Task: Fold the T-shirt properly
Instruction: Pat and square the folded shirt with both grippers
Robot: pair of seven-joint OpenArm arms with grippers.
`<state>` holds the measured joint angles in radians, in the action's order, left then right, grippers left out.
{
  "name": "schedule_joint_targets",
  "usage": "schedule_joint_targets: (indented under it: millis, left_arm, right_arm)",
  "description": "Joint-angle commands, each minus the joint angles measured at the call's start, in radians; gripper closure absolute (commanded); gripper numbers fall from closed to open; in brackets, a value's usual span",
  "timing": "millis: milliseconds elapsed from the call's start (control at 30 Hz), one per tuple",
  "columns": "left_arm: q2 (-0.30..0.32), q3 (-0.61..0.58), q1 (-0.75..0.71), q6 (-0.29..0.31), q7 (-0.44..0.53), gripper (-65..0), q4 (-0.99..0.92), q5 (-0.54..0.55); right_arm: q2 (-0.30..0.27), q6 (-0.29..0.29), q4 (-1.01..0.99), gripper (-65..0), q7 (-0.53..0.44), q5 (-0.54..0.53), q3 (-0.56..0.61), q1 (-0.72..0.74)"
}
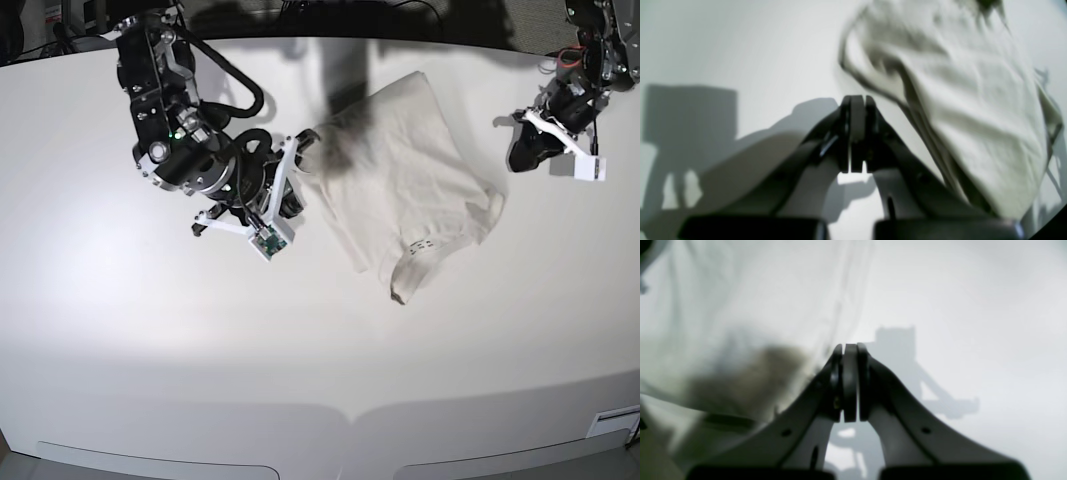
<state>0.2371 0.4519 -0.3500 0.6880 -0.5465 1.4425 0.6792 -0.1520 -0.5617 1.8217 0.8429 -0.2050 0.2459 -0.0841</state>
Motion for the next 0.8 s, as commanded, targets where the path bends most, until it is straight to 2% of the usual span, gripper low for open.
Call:
schedule_joint_targets:
  millis: [0, 100, 200, 300, 367, 533, 767]
  left_arm:
    - [-0.007, 0.005, -0.016, 0.010, 0.037, 0.0, 0.018, 0.020]
    - [-0.061, 0.005, -0.050, 0.010, 0.093, 0.0, 0.018, 0.000]
    - [-0.119, 0.005, -0.043, 0.010, 0.101, 0.0, 0.018, -0.077]
    - [-0.155, 0.005, -0.031, 0.010, 0.107, 0.0, 0.018, -0.137]
    - [-0.159, 0.005, -0.025, 0.010, 0.118, 0.0, 0.018, -0.157]
    - [-0.156, 0.005, 0.006, 0.010, 0.145, 0.0, 0.017, -0.166]
    - [-0.157, 0.005, 0.111, 0.010, 0.144, 0.0, 0.017, -0.238]
  right_arm:
    - [-0.010, -0.002, 0.016, 0.0, -0.023, -0.008, -0.004, 0.008]
    - [-0.020, -0.003, 0.012, 0.0, -0.035, -0.008, -0.004, -0.016]
    - [-0.020, -0.003, -0.017, 0.0, -0.058, -0.002, -0.003, -0.040]
    - [-0.020, -0.003, -0.087, 0.0, -0.122, 0.051, -0.004, -0.055]
    - [-0.018, -0.003, -0.124, 0.0, -0.147, 0.050, -0.003, -0.055]
    - [-0.011, -0.005, -0.148, 0.0, -0.125, 0.047, -0.003, -0.076]
    - [-0.006, -0.041, -0.148, 0.0, -0.151, 0.006, 0.012, -0.135]
